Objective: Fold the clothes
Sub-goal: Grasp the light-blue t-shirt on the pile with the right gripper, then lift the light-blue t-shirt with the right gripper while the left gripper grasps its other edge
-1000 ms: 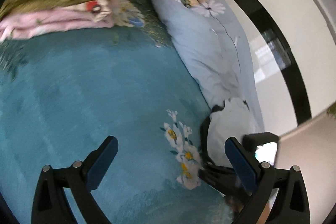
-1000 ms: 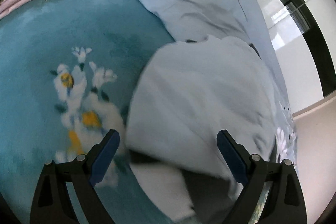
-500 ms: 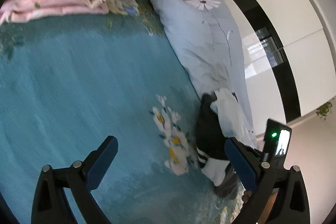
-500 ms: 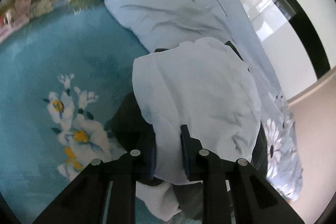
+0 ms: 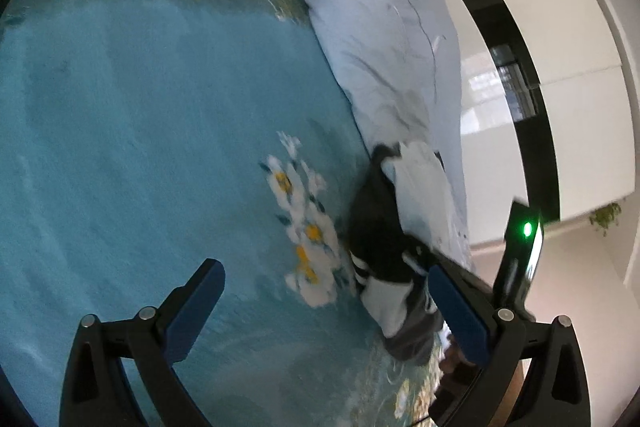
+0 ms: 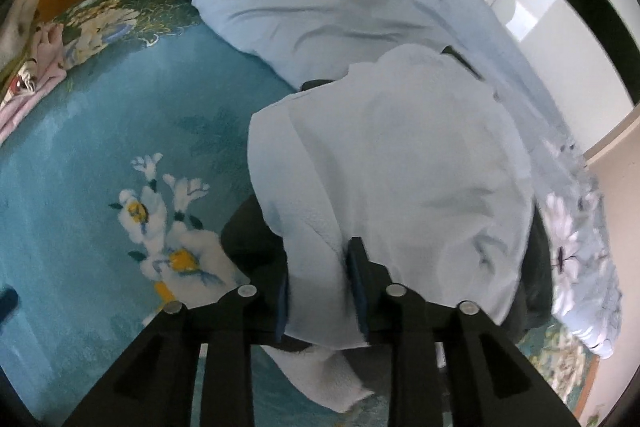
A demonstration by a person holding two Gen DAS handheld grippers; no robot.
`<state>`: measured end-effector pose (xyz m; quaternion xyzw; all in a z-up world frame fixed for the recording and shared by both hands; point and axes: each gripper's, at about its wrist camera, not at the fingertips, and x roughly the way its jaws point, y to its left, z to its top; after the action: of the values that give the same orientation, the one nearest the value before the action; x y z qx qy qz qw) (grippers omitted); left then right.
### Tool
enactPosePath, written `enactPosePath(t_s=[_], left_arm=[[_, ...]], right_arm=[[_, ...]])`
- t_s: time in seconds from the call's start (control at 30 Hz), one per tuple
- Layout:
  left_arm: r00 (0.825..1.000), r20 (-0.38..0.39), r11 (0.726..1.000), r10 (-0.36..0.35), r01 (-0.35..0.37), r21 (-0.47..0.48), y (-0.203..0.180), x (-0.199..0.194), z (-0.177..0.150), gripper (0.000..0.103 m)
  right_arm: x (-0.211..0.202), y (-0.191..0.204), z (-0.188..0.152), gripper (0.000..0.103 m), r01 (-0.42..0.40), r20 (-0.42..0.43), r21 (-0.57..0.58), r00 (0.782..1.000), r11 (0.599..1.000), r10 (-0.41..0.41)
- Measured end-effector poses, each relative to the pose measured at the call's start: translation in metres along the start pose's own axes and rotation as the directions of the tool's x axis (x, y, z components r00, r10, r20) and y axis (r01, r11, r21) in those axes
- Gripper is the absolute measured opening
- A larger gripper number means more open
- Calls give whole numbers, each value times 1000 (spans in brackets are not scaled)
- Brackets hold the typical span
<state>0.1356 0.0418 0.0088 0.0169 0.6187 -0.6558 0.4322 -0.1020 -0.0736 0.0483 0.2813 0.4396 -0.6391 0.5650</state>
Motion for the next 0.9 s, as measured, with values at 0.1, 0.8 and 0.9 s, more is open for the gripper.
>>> enactPosePath(t_s=[0.1,0.8,0.9], left_arm=[[1000,-24,999,9,-8,51,-8,9,-4,103],[996,-90,997,8,-1,76,-14,17,-18,103],[996,-87,997,1,6,77,-17,7,-27,103]], right_arm=[[7,-5,4,34,-37,-14,68,999,997,38],[-3,-24,23,11,45,-52,223,998,974,-35],[-45,-30,21,10,172,25,110,984,979,-176]])
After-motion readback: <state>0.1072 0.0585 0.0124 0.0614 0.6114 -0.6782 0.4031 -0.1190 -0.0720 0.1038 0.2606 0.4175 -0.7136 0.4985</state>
